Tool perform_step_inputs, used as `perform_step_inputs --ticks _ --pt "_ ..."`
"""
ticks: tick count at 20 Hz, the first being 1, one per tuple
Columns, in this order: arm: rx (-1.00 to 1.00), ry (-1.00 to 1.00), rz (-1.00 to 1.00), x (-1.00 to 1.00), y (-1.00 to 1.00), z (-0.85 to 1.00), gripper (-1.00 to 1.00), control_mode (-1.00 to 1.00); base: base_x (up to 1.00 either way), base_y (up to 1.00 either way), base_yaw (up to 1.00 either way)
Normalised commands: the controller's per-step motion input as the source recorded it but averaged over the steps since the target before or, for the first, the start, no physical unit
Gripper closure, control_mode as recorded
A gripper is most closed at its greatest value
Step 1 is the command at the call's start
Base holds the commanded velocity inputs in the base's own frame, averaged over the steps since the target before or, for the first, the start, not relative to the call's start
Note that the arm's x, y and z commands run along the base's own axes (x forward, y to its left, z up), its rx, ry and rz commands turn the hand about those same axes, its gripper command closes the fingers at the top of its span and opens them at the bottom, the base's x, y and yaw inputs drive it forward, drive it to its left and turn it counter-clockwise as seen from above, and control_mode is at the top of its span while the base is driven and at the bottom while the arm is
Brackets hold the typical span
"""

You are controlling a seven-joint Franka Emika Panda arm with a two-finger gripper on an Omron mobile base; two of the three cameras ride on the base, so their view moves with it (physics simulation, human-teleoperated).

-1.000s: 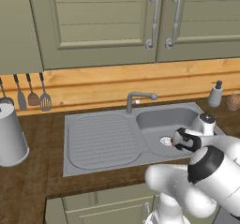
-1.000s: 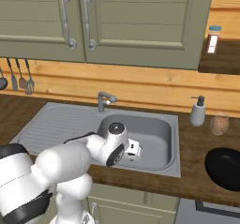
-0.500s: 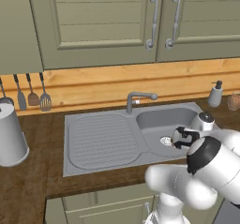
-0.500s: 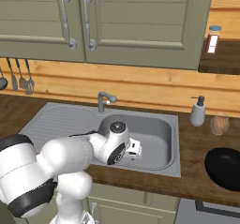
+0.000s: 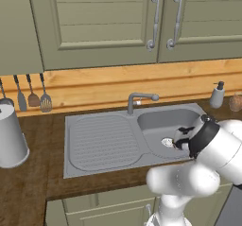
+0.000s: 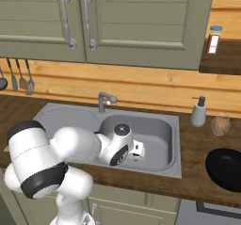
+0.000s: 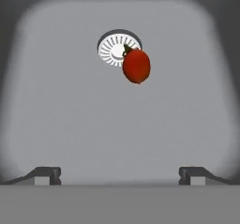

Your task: Pick the tomato from the sink and place it in the bowl. Then pick the bowl and place it in the microwave. Then close the microwave door and press the start button.

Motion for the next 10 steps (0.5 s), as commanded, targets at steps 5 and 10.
perform_step_inputs --ticks 5,10 --pt "0.00 0.00 0.00 0.12 0.00 -0.05 -1.00 -1.00 0.00 0.00 0.00" --pt "0.00 0.00 0.00 0.10 0.00 -0.08 -1.00 -1.00 0.00 0.00 0.00"
